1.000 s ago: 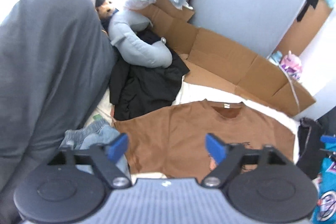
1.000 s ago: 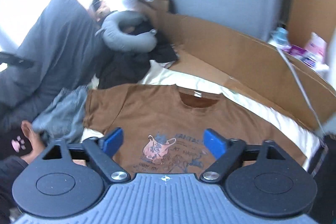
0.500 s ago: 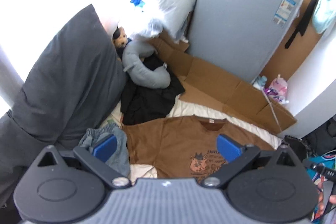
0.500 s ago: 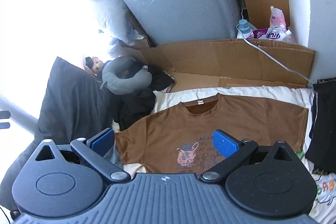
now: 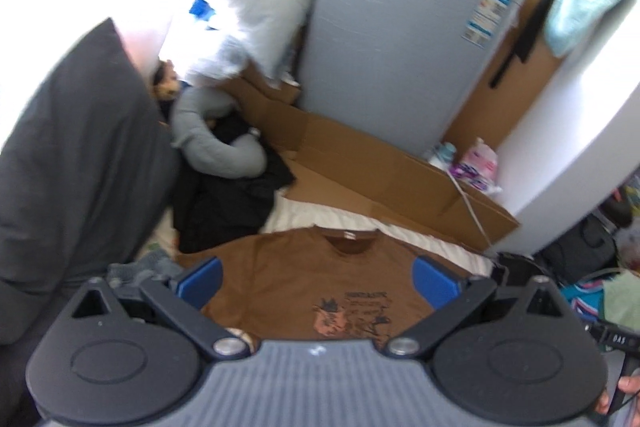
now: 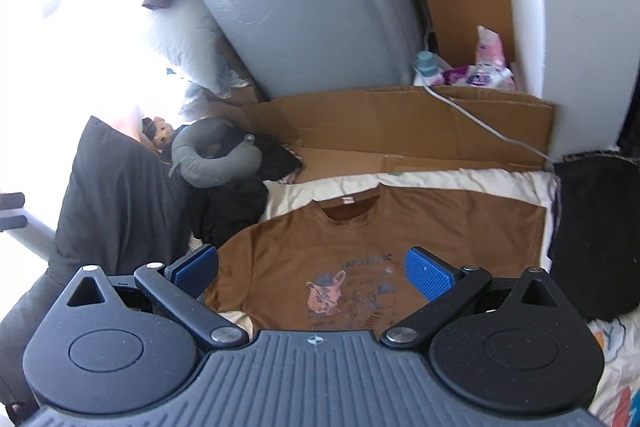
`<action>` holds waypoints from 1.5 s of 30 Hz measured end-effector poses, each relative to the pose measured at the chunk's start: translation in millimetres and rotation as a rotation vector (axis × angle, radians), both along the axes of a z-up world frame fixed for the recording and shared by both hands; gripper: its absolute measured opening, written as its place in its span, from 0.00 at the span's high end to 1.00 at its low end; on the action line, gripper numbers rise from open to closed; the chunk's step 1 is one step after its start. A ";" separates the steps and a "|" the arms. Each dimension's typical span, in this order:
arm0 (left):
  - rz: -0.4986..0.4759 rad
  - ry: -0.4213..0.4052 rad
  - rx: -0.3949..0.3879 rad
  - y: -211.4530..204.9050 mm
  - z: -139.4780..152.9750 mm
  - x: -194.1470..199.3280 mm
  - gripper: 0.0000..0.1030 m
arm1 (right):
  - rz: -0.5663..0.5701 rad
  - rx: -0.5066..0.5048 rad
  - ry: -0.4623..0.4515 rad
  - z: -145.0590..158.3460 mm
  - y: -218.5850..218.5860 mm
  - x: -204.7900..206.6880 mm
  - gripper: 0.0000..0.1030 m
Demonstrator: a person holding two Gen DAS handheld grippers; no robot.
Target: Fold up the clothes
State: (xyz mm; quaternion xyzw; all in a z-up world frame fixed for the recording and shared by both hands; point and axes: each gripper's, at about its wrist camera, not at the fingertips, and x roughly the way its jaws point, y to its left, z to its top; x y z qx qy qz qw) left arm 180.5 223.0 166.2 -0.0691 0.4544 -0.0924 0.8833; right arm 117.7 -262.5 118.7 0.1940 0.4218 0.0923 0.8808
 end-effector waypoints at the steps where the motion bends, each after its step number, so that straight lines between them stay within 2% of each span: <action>1: -0.018 0.001 -0.010 -2.4 -5.5 1.4 0.01 | 0.004 0.004 -0.004 1.1 -3.3 -2.9 0.00; 4: -0.066 0.009 -0.028 -10.0 -20.8 -0.4 0.01 | 0.001 -0.014 -0.008 4.9 -12.1 -10.8 0.00; 8: -0.140 0.015 -0.014 -22.7 -39.6 -7.9 0.01 | -0.007 -0.041 -0.011 6.7 -20.7 -15.9 0.00; 12: -0.166 0.021 -0.011 -27.8 -67.8 -19.3 0.00 | -0.011 -0.074 -0.019 -1.1 -29.1 -19.0 0.00; 15: -0.168 0.044 -0.014 -28.3 -99.6 -22.4 0.00 | -0.003 -0.098 -0.018 -22.6 -33.9 -17.5 0.00; 21: -0.145 0.098 -0.006 -25.9 -169.0 -25.0 0.01 | 0.037 -0.054 0.038 -86.5 -47.8 9.4 0.01; 24: -0.069 0.110 -0.012 -22.9 -194.2 -32.2 0.01 | 0.020 -0.033 0.079 -114.8 -57.9 24.2 0.01; 28: -0.043 0.162 -0.018 -27.1 -218.2 -45.4 0.01 | -0.020 0.016 0.155 -137.1 -71.3 32.5 0.01; 30: -0.050 0.180 -0.003 -30.7 -227.8 -51.5 0.01 | -0.019 0.014 0.162 -143.5 -75.6 27.6 0.01; 33: -0.052 0.193 -0.025 -32.1 -247.3 -61.1 0.01 | -0.016 0.005 0.164 -155.4 -83.0 18.4 0.01; 40: -0.010 0.158 -0.046 -27.9 -287.3 -86.8 0.01 | -0.044 -0.022 0.112 -183.2 -107.2 -15.4 0.01; 45: -0.002 0.183 -0.052 -26.7 -307.2 -110.0 0.01 | -0.040 -0.003 0.116 -203.6 -118.5 -43.9 0.02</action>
